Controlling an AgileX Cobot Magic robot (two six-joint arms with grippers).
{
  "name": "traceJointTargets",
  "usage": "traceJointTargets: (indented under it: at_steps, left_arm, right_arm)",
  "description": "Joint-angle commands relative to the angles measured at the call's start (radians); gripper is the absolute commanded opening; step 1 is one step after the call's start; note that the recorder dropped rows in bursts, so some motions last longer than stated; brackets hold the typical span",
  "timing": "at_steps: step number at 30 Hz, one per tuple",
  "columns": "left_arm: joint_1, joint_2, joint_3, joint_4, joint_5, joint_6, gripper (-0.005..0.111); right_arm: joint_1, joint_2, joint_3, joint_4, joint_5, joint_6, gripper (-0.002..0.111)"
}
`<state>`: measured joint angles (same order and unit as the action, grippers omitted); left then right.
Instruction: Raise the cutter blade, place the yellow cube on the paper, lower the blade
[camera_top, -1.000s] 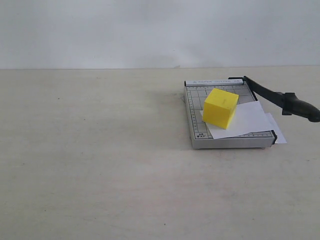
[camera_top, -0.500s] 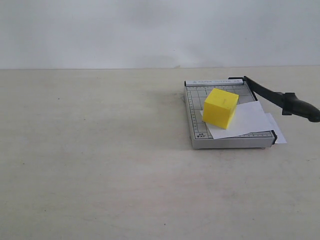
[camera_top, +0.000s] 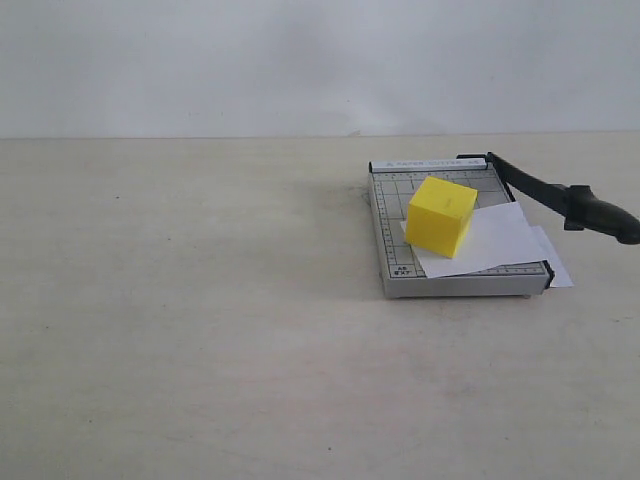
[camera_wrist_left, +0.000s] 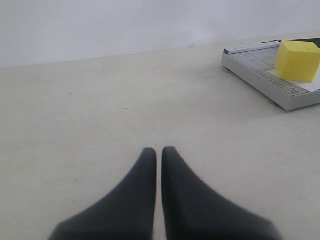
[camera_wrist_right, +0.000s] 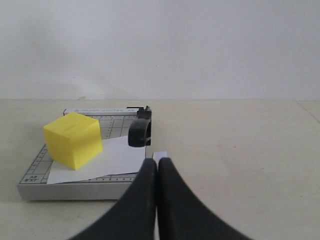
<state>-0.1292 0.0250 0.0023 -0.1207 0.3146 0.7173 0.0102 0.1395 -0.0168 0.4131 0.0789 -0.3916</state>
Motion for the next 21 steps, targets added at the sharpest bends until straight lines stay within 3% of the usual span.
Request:
traceJointTargets:
  at_steps: [1, 9, 21]
  left_arm:
    - [0.002, -0.007, -0.002, 0.005, -0.012, -0.012, 0.004]
    - [0.002, -0.007, -0.002, 0.005, -0.012, -0.012, 0.004]
    - [0.002, -0.007, -0.002, 0.005, -0.012, -0.012, 0.004]
  right_arm:
    - [0.000, -0.055, 0.017, -0.051, 0.008, 0.082, 0.000]
    - [0.000, -0.059, 0.017, -0.405, 0.114, 0.582, 0.000]
    - [0.000, -0.138, 0.017, -0.482, 0.227, 0.592, 0.000]
